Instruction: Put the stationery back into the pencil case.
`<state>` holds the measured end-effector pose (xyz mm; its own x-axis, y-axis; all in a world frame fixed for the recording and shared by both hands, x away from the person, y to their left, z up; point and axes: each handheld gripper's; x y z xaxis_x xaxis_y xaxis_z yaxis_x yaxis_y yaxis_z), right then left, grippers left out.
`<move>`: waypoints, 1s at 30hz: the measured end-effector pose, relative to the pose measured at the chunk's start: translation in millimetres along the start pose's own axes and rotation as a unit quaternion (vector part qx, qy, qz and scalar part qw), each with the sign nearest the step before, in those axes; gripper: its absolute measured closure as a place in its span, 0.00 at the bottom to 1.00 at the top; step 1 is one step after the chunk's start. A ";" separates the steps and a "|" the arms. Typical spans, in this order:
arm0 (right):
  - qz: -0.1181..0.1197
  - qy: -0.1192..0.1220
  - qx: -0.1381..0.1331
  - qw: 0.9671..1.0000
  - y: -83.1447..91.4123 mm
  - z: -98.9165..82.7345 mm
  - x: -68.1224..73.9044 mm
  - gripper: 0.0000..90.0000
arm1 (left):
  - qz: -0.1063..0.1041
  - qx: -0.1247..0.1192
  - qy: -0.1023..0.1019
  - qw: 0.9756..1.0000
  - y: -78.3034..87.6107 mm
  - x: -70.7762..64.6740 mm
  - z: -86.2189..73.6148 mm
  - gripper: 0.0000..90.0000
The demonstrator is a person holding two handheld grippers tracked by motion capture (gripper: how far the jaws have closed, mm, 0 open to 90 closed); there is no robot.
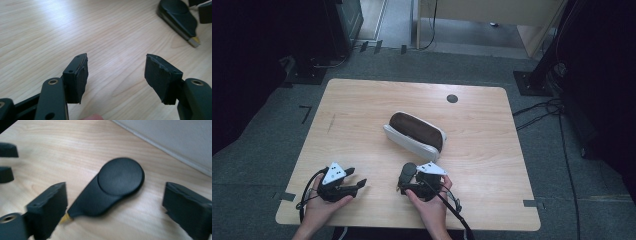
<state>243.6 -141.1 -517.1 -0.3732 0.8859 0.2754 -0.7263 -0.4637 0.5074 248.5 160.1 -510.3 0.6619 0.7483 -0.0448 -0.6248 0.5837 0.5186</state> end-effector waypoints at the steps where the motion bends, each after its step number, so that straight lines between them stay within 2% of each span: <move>1: -0.007 -0.002 -0.001 1.000 -2.3 1.7 1.8 0.03 | 0.000 0.000 0.000 1.000 0.0 0.0 0.0 0.40; 5: -0.034 0.002 0.001 0.999 -11.0 5.1 7.5 0.00 | 0.006 0.004 -0.006 1.000 -2.1 -0.7 -1.1 0.41; 11: -0.058 0.034 0.011 0.998 -19.1 2.9 16.1 0.00 | 0.008 0.007 -0.007 1.000 -3.4 -1.6 -1.6 0.42; 15: -0.073 0.057 0.013 0.996 -21.3 0.1 19.9 0.09 | 0.008 0.008 -0.008 1.000 -3.4 -2.4 -2.0 0.42; 18: -0.072 0.067 0.015 0.995 -21.4 -0.5 21.5 0.15 | 0.007 0.011 -0.010 1.000 -3.8 -2.8 -2.0 0.43; 19: -0.073 0.082 0.017 0.994 -20.8 -1.2 22.7 0.19 | 0.005 0.010 -0.011 1.000 -4.1 -3.4 -2.1 0.43; 20: -0.075 0.085 0.017 0.993 -20.4 -1.4 23.0 0.21 | 0.003 0.010 -0.012 1.000 -4.0 -3.4 -2.1 0.44; 22: -0.071 0.101 0.015 0.992 -18.8 -2.1 22.7 0.31 | 0.002 0.010 -0.012 1.000 -4.1 -3.1 -2.0 0.44; 24: -0.064 0.106 0.014 0.992 -16.4 -2.1 20.6 0.38 | 0.000 0.008 -0.010 1.000 -4.3 -3.1 -1.9 0.45; 25: -0.064 0.106 0.014 0.992 -16.4 -2.1 20.6 0.38 | 0.000 0.008 -0.010 1.000 -4.3 -3.1 -1.9 0.45; 26: -0.044 0.120 0.014 0.992 -13.5 -2.4 17.8 0.46 | -0.001 0.008 -0.012 1.000 -4.3 -3.2 -1.8 0.45; 30: -0.017 0.137 0.014 0.990 -9.4 -3.8 13.4 0.53 | -0.006 0.004 -0.015 1.000 -4.2 -4.4 -1.4 0.45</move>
<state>243.3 -124.9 -521.2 -0.4945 0.8687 0.0290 -0.7258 -0.4310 0.5361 247.6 154.8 -513.5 0.6820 0.7309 -0.0256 -0.6127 0.5902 0.5256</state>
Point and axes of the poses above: each handheld gripper's, and its own axes: y roughly backward along the jaws, z roughly out of its top, x roughly to its left, and after that the axes turned 8 degrees about -x, right-handed
